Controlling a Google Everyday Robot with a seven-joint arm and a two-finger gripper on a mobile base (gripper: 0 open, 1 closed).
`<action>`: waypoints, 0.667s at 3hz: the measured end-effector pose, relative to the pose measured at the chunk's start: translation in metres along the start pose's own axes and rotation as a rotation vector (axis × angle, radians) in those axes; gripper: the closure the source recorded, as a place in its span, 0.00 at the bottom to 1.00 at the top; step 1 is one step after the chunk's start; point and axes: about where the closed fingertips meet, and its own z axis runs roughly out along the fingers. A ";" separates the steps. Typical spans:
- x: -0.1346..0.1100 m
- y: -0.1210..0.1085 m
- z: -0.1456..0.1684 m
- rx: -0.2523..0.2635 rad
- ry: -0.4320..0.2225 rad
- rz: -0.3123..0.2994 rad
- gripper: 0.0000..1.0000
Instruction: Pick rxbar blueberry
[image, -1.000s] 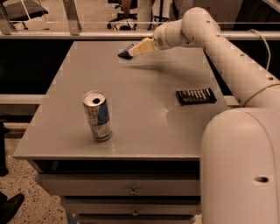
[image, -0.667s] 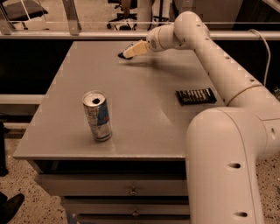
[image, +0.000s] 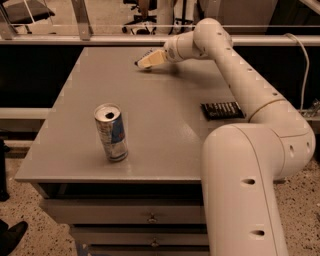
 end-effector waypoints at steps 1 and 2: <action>0.003 -0.001 0.008 0.002 -0.005 0.021 0.26; 0.003 -0.001 0.010 0.002 -0.008 0.028 0.49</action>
Offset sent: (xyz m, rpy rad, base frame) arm 0.0085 -0.0006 -0.0022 0.0318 0.0064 -0.0252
